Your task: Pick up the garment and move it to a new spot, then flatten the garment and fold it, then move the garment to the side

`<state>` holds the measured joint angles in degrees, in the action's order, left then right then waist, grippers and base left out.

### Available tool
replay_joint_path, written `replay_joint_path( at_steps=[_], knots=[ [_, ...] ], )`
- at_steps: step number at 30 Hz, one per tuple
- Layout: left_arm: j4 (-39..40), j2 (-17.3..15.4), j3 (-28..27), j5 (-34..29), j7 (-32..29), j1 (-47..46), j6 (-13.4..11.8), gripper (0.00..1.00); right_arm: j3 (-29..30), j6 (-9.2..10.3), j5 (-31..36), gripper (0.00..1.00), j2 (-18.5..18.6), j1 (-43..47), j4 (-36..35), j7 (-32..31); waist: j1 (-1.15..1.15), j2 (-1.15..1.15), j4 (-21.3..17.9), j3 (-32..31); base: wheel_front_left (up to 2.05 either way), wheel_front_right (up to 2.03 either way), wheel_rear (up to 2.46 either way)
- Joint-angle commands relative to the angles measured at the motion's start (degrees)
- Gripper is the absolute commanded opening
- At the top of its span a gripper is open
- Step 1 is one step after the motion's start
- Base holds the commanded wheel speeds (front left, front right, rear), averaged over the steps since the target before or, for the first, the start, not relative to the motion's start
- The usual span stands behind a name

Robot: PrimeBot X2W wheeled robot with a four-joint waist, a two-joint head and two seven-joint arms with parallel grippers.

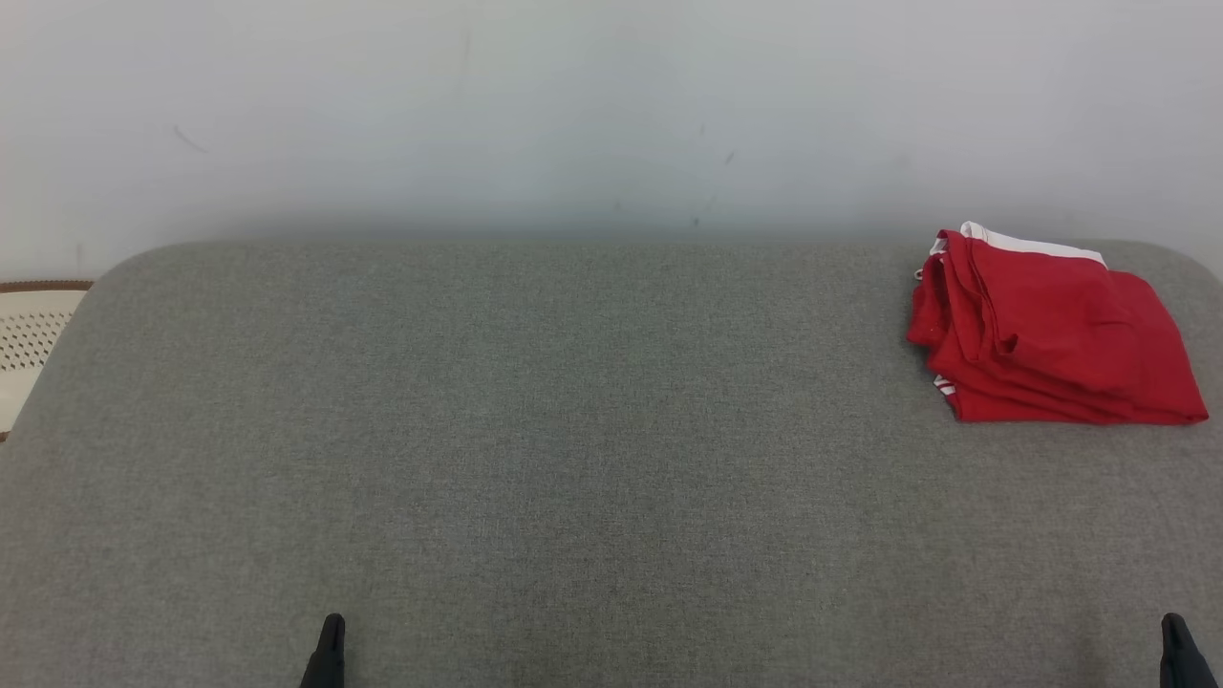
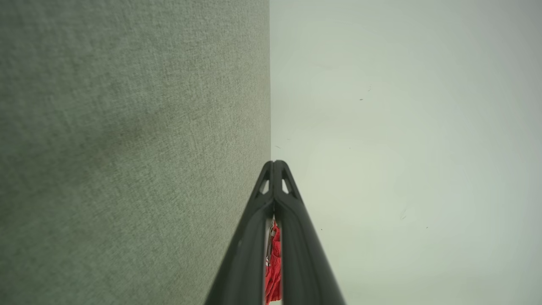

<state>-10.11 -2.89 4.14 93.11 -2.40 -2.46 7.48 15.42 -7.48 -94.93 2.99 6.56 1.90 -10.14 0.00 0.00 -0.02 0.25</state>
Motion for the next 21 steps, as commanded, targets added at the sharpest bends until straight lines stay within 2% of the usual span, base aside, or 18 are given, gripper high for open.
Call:
replay_joint_path(
  at_steps=[1,21],
  knots=[
    [-0.1,0.0,-0.1,0.2,0.0,-0.3,0.2,0.00,0.0,-0.01,0.2,0.00,-0.1,0.5,-0.1,-0.2,0.00,0.00,0.0,0.0,0.00,0.00,0.00],
    [-0.1,0.0,0.0,0.2,0.0,-0.3,0.2,0.00,0.0,-0.02,0.2,0.00,-0.1,0.5,-0.1,-0.1,0.00,0.00,0.0,0.0,0.00,0.00,0.00]
  ],
)
